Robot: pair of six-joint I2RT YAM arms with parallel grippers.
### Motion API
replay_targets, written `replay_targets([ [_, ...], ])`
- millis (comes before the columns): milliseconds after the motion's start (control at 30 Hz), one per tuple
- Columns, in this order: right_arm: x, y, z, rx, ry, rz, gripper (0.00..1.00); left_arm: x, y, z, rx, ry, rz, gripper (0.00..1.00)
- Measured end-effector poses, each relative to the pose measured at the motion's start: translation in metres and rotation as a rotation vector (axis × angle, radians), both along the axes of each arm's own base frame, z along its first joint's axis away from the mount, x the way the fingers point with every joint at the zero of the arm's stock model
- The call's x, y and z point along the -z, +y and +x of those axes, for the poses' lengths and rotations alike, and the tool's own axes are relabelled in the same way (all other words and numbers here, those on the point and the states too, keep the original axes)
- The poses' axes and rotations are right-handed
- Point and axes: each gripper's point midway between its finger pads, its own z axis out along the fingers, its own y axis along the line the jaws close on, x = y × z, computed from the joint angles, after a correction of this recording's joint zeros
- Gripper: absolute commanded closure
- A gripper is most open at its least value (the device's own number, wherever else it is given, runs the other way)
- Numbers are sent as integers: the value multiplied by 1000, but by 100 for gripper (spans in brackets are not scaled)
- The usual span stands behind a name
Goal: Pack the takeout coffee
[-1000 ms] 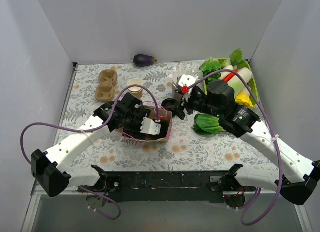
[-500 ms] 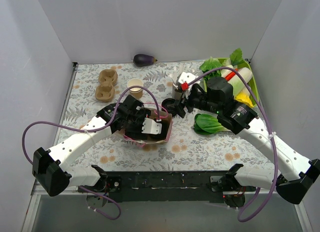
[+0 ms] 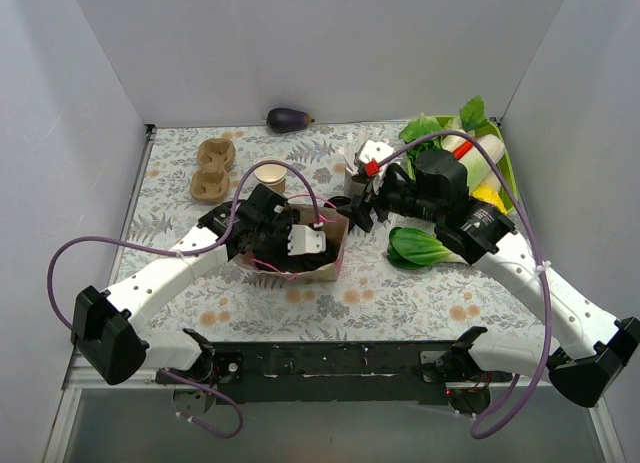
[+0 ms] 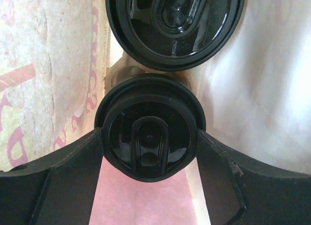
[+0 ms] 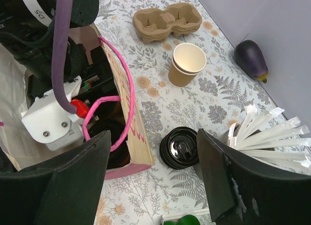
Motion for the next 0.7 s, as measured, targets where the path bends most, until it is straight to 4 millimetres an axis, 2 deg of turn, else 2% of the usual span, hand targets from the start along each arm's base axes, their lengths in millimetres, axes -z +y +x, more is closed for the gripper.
replay_targets([
  [433,8,2,7,-2,22,-13,22,10,4,7,-43,1,-10,100],
  [700,3,1,11,2,19,-8,22,13,3,10,-58,-5,-23,100],
])
